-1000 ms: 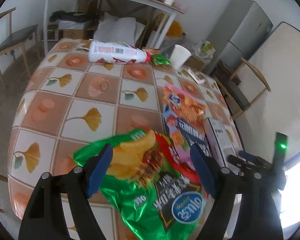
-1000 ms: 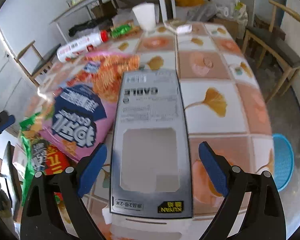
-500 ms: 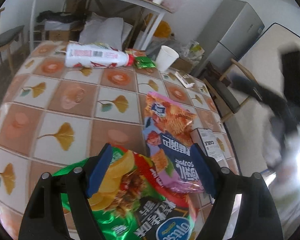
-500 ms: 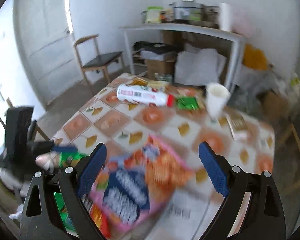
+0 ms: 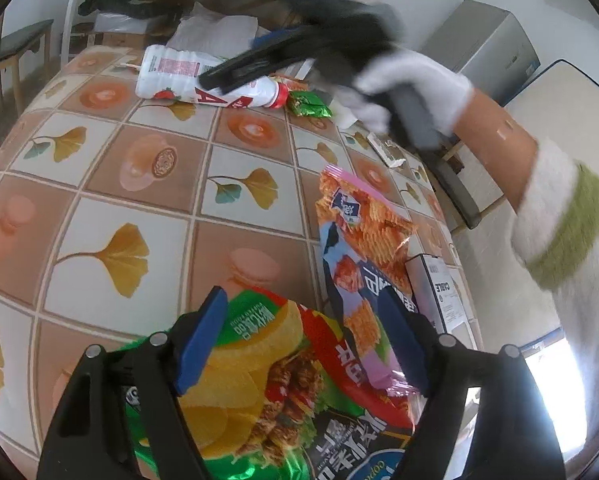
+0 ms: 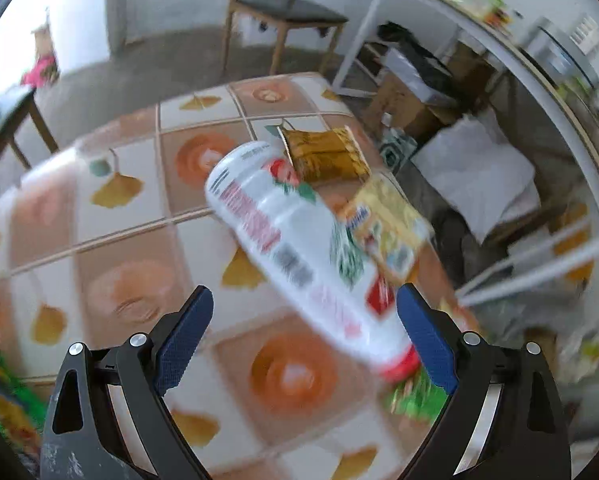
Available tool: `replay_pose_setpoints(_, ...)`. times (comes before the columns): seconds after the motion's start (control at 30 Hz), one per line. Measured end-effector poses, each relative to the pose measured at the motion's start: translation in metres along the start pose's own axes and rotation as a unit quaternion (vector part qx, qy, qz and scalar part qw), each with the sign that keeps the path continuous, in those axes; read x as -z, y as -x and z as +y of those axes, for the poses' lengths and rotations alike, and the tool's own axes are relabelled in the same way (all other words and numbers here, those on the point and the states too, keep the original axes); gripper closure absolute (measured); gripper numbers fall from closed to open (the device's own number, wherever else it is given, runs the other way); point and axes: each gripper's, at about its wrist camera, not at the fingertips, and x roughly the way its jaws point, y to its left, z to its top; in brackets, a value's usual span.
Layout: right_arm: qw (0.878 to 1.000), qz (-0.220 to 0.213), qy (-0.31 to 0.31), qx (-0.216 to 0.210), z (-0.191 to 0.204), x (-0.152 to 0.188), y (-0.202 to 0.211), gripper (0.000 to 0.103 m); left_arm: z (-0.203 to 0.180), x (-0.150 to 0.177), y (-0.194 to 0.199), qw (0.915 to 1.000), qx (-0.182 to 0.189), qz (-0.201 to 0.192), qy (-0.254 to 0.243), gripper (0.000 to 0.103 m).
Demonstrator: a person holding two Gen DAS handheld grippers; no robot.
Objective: Collect trash
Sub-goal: 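Reach the right gripper toward the white bottle on the table, then grasp the white AD milk bottle with the right gripper and lift it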
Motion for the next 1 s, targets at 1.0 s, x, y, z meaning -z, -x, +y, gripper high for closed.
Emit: replay_pose_setpoints(1.0, 0.972, -0.115, -0.192, 0.066, -0.024, 0.082, 0.184, 0.041, -0.042, 0.021, 0.074, 0.9975, 0.005, -0.065, -0.026, 0.032)
